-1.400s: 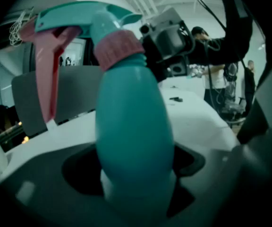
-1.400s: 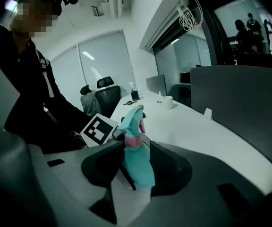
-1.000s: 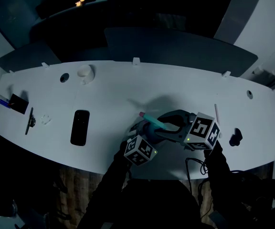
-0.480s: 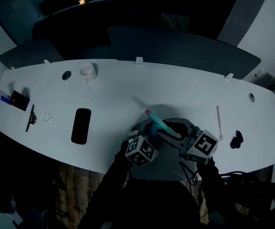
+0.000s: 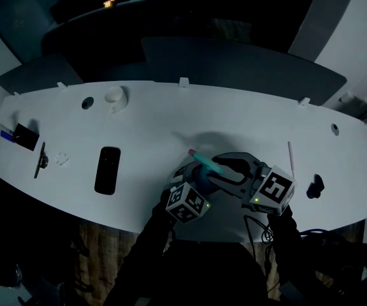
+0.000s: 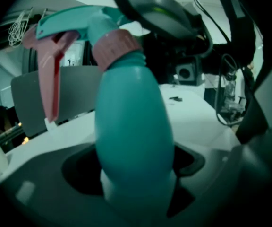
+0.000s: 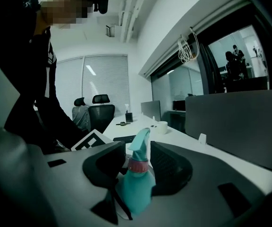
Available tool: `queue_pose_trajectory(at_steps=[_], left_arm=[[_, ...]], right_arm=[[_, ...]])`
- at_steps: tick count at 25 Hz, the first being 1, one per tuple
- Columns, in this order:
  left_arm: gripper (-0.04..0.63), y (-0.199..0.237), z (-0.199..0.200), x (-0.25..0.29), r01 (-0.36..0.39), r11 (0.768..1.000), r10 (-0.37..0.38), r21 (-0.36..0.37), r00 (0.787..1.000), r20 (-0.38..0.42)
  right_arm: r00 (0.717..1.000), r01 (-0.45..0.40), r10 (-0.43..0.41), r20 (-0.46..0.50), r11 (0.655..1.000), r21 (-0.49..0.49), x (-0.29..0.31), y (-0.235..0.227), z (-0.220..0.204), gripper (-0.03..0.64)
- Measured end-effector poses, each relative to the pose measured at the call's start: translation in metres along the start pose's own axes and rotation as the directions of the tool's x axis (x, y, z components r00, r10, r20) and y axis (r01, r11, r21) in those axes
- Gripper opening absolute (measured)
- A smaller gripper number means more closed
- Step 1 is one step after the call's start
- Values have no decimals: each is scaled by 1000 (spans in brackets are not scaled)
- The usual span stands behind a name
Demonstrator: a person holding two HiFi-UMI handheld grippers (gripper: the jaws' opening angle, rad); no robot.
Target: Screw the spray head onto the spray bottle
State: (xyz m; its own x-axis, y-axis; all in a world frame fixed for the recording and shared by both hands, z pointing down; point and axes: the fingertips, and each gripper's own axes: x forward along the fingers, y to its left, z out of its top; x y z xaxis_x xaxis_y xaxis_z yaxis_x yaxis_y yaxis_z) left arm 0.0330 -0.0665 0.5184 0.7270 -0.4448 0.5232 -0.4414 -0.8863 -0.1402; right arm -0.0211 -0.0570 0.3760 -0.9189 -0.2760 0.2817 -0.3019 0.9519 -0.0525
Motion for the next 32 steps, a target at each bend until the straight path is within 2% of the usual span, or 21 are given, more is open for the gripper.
queue_pose_trajectory(at_steps=[5, 6, 10, 15, 22, 26, 27, 32], left_arm=[[419, 0, -1, 0, 0, 1000, 0, 1, 1000, -1], [418, 0, -1, 0, -1, 1000, 1, 1, 1000, -1], [419, 0, -1, 0, 0, 1000, 0, 1, 1000, 0], [418, -1, -1, 0, 1, 1000, -1, 1, 1000, -1], [419, -1, -1, 0, 1, 1000, -1, 1, 1000, -1], [418, -1, -1, 0, 0, 1000, 0, 1, 1000, 0], [419, -1, -1, 0, 0, 1000, 0, 2, 1000, 0], [419, 0, -1, -1, 1, 1000, -1, 2, 1000, -2]], right_arm=[[996, 80, -81, -24, 996, -40, 6, -3, 3, 139], [996, 88, -88, -16, 996, -32, 5, -4, 4, 100], [993, 108, -109, 42, 994, 15, -8, -3, 10, 92], [990, 124, -127, 61, 991, 54, -16, -1, 0, 92], [995, 99, -99, 21, 995, -2, -12, 0, 0, 94], [994, 86, -88, 60, 996, 34, -16, 0, 5, 101], [995, 80, -82, 63, 996, 41, -18, 1, 5, 146], [998, 64, -64, 6, 995, 73, -15, 1, -13, 156]])
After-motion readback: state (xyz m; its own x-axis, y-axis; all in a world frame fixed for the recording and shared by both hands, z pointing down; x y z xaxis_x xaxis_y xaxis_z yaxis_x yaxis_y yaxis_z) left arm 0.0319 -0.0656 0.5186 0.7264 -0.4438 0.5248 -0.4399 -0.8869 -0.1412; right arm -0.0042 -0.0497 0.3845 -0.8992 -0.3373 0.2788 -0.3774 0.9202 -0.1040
